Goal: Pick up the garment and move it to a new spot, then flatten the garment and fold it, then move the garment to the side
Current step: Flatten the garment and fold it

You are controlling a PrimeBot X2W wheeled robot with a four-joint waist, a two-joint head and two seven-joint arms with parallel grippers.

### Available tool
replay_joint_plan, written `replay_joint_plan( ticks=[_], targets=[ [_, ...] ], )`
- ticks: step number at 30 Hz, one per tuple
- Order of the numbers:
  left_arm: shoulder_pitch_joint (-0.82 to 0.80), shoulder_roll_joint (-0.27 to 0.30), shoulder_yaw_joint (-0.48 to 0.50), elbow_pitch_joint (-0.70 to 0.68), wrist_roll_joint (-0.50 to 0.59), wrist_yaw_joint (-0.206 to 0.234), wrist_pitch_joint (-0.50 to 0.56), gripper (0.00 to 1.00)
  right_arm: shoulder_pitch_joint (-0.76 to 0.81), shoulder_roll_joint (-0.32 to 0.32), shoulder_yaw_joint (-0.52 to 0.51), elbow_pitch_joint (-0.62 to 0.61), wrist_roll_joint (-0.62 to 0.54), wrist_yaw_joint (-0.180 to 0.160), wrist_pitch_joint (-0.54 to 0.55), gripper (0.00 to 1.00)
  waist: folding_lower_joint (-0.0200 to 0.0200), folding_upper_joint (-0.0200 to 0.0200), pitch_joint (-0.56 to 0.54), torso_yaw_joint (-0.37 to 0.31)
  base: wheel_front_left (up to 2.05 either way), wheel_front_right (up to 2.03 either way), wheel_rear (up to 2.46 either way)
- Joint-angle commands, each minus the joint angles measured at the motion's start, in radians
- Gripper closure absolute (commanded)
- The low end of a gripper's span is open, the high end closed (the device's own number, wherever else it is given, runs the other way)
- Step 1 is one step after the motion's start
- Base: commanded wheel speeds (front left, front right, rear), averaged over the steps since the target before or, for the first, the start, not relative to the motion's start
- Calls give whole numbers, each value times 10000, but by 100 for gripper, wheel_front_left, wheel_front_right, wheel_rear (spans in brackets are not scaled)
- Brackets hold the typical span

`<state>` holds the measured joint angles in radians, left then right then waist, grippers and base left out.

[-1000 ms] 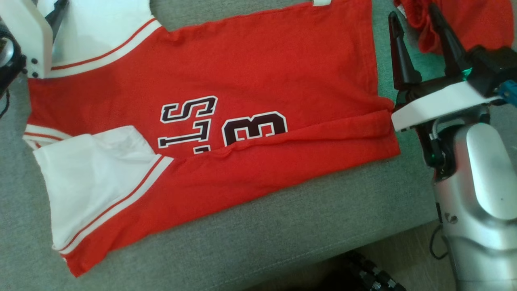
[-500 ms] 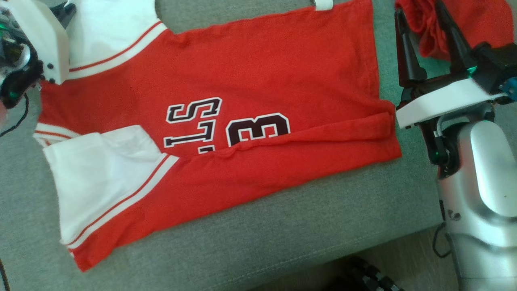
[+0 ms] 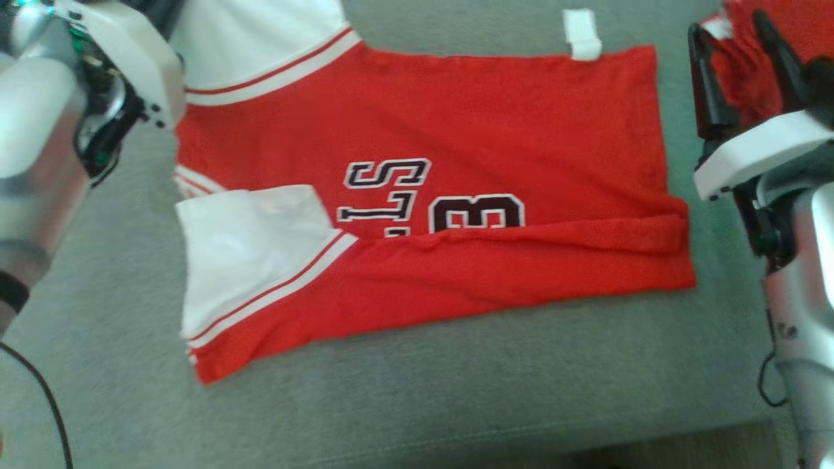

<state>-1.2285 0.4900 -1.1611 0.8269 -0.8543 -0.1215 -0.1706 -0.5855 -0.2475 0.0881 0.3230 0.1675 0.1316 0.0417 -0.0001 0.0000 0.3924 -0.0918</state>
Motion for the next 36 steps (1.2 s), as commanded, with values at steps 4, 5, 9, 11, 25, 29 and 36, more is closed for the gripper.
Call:
replay_joint_plan(
  ticks=[4, 5, 9, 11, 25, 29, 36],
  targets=[
    [-18, 365, 229, -755, 204, 230, -406, 100, -355, -542, 342, 527, 287, -9, 506, 0, 1, 0, -457, 928, 0, 0, 0],
    [63, 378, 201, -965, 240, 279, -449, 100, -416, -675, 421, 773, 332, -9, 639, 0, 1, 0, -464, 1036, 0, 0, 0],
    [341, 478, 69, -1875, 378, 501, -509, 100, -786, -1087, 845, 1757, 755, -9, 1191, 0, 1, 0, -370, 1395, 0, 0, 0],
    [436, 547, -32, -2323, 453, 585, -442, 100, -1044, -1248, 1004, 2252, 1021, -9, 1467, 0, 1, 0, -273, 1519, 0, 0, 0],
    [413, 844, -207, -3987, 648, 1055, -47, 100, -2522, -2148, 2782, 4162, 2244, -9, 2788, 0, 1, 0, 449, 2010, 0, 0, 0],
    [400, 891, -224, -3965, 659, 1098, -31, 100, -2718, -2383, 3497, 4272, 3128, -9, 3489, 100, 1, 0, 490, 1979, 0, 0, 0],
    [321, 986, -115, -3591, 598, 1235, -79, 100, -3104, -2847, 4157, 3901, 3897, -9, 2925, 100, 1, 0, 385, 1768, 0, 0, 0]
  ],
)
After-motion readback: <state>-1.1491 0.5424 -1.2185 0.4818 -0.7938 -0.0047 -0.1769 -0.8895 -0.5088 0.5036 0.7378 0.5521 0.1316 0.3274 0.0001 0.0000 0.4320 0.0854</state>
